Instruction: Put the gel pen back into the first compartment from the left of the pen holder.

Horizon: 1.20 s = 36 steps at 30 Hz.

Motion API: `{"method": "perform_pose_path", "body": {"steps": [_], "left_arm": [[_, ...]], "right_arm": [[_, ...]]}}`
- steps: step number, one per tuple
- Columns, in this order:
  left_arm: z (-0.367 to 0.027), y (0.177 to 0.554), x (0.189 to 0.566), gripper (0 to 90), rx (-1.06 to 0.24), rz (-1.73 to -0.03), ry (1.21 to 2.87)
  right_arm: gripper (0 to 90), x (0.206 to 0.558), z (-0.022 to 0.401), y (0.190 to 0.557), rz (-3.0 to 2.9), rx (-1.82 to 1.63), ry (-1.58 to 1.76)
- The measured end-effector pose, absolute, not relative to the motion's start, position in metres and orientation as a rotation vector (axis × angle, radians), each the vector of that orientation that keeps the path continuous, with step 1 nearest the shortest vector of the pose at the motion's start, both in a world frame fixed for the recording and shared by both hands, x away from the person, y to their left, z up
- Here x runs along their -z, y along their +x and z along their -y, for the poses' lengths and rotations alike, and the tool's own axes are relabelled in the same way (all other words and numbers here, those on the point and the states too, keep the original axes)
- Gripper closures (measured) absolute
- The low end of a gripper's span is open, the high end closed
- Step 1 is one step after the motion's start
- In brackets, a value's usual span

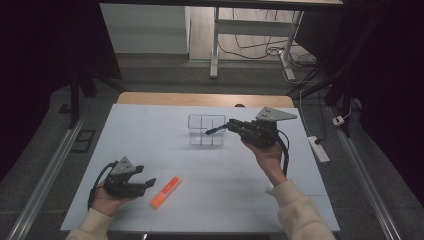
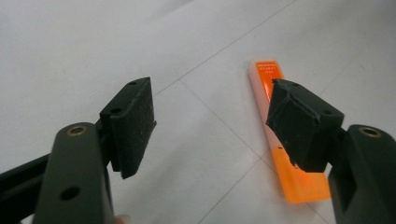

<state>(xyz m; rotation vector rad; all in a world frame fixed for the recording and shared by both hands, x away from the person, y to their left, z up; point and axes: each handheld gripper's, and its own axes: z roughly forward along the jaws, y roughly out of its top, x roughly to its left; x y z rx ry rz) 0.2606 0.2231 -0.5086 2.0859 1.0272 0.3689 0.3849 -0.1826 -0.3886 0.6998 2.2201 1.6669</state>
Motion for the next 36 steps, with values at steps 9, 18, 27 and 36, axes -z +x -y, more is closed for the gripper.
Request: {"method": "perform_pose_path", "body": {"steps": [9, 18, 27, 36], "left_arm": [[-0.222, 0.261, 0.511, 31.7, -0.361, -1.029, 2.094], [-0.223, 0.262, 0.512, 31.4, -0.355, -1.035, 2.088], [-0.222, 0.263, 0.513, 31.2, -0.35, -1.033, 2.1], [-0.222, 0.264, 0.514, 31.1, -0.345, -1.032, 2.104]], "right_arm": [[78.8, 0.38, 0.17, 0.395, -2.219, -1.666, 0.69], [78.8, 0.374, 0.155, 0.408, -2.241, -1.628, 0.693], [78.7, 0.377, 0.141, 0.428, -2.256, -1.59, 0.733], [78.5, 0.383, 0.129, 0.442, -2.297, -1.547, 0.755]]}}
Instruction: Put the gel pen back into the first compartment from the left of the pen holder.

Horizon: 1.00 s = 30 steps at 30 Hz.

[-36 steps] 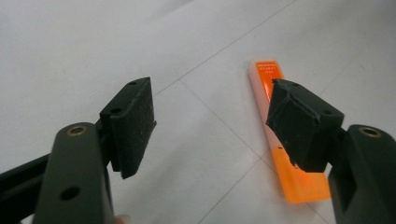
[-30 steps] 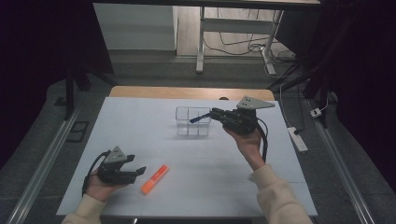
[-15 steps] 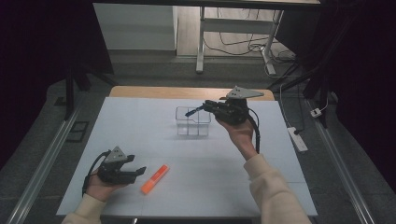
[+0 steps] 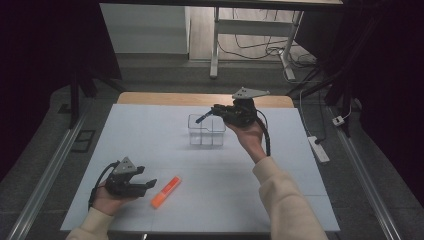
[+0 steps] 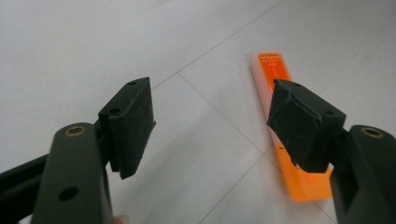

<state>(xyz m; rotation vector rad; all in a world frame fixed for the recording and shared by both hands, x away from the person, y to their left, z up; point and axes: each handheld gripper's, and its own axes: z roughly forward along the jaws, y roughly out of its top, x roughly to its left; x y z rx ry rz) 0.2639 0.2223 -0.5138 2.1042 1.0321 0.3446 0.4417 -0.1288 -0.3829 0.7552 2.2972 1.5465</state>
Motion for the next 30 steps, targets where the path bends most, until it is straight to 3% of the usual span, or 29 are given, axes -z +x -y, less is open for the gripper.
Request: {"method": "perform_pose_path", "body": {"steps": [4, 7, 11, 30], "left_arm": [[-0.222, 0.265, 0.514, 31.0, -0.341, -1.032, 2.104], [-0.222, 0.265, 0.514, 30.9, -0.34, -1.03, 2.105], [-0.223, 0.265, 0.515, 30.9, -0.339, -1.03, 2.104], [-0.222, 0.266, 0.515, 30.8, -0.346, -1.038, 2.109]], "right_arm": [[76.4, 0.386, 0.121, 0.449, -2.336, -1.523, 0.757], [57.0, 0.391, 0.115, 0.454, -2.365, -1.482, 0.776], [47.7, 0.394, 0.115, 0.453, -2.359, -1.468, 0.785], [46.9, 0.41, 0.145, 0.442, -2.363, -1.521, 0.813]]}}
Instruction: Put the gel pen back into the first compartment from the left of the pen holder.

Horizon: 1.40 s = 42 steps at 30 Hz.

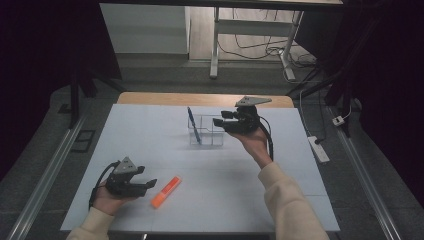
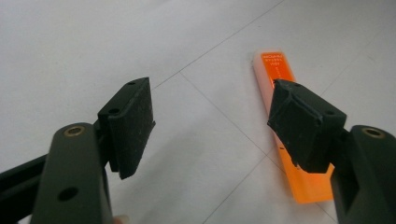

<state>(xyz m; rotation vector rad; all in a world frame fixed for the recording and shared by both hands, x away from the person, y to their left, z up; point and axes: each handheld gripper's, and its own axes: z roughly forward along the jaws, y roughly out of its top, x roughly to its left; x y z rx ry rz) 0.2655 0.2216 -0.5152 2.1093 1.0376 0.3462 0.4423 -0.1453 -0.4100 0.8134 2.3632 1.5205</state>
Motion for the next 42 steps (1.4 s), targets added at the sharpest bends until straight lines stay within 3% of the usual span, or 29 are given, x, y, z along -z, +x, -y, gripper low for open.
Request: {"method": "perform_pose_path", "body": {"steps": [11, 29, 42], "left_arm": [[-0.222, 0.266, 0.515, 30.8, -0.346, -1.037, 2.11], [-0.219, 0.27, 0.517, 30.7, -0.34, -1.035, 2.118], [-0.22, 0.272, 0.517, 30.6, -0.337, -1.038, 2.11]], "right_arm": [[47.0, 0.423, 0.162, 0.425, -2.361, -1.519, 0.812], [45.7, 0.451, 0.229, 0.369, -2.359, -1.47, 0.847], [39.9, 0.477, 0.265, 0.337, -2.374, -1.404, 0.894]]}}
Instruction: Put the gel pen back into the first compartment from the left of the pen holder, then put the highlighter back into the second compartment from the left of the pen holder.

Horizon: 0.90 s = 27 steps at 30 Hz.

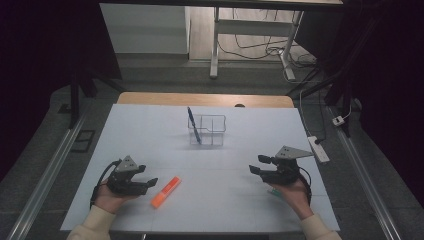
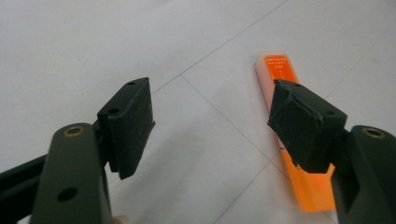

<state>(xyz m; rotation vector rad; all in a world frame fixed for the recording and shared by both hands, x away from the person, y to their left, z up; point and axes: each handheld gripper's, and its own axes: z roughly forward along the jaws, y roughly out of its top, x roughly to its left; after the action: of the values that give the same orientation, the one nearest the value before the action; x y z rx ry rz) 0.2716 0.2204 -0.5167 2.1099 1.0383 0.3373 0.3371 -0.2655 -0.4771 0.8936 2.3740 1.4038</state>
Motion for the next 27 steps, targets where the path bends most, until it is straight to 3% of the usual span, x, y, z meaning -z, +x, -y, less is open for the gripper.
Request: {"method": "perform_pose_path", "body": {"steps": [27], "left_arm": [[-0.214, 0.263, 0.502, 29.9, -0.334, -1.032, 2.105]], "right_arm": [[36.5, 0.485, 0.282, 0.33, -2.393, -1.333, 0.832]]}}
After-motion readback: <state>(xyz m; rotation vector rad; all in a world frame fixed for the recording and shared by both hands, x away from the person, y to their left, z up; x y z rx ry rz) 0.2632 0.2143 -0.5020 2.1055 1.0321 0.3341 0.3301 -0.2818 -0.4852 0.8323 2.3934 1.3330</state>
